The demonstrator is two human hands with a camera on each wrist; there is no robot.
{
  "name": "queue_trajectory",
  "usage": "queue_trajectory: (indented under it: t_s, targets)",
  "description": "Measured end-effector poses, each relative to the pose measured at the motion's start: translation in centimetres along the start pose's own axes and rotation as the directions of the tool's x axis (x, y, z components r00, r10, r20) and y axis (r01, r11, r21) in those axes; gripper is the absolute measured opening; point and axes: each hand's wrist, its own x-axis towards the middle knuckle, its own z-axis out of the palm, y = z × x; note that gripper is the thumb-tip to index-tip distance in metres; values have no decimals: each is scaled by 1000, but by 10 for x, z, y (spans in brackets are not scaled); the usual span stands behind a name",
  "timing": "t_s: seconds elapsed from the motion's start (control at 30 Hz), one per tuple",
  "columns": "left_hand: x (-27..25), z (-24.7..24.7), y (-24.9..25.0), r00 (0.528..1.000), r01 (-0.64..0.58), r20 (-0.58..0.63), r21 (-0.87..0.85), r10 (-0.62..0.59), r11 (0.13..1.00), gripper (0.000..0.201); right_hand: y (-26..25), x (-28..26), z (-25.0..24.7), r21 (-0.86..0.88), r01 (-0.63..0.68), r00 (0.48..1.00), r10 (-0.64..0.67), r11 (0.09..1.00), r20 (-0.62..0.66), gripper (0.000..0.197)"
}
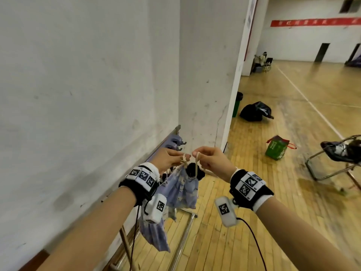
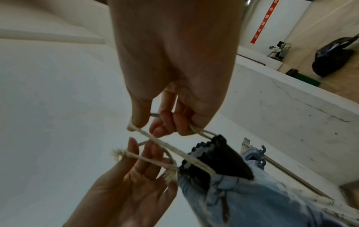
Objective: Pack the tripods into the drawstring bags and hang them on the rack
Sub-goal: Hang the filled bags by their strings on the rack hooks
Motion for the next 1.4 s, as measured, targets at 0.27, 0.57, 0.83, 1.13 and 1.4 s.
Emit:
queue_trajectory:
  t_s: [0.27,0.57,0.83,1.13,1.4]
  targets:
    - [60,23,-7,921,191,359,-78,-151,978,10,25,60,-36,-178,-55,993,72,982,91,16]
    - [146,66,-35,920,308,250,17,-302,951,14,75,136,-101,-299,-139,939,222,944,265,14]
    - [201,100,-56,959,280,-62,42,-277,959,4,122,211,-159,-161,-276,769,318,948,554,21]
    - [262,57,-77,864,389,-347,-3,-365,921,22,154,315,-137,-143,-369,760,387,918,522,23]
    - [313,12,-124,782,462,-399,-146,-479,875,31,191,391,-112,-264,-388,679,467,883,566,28]
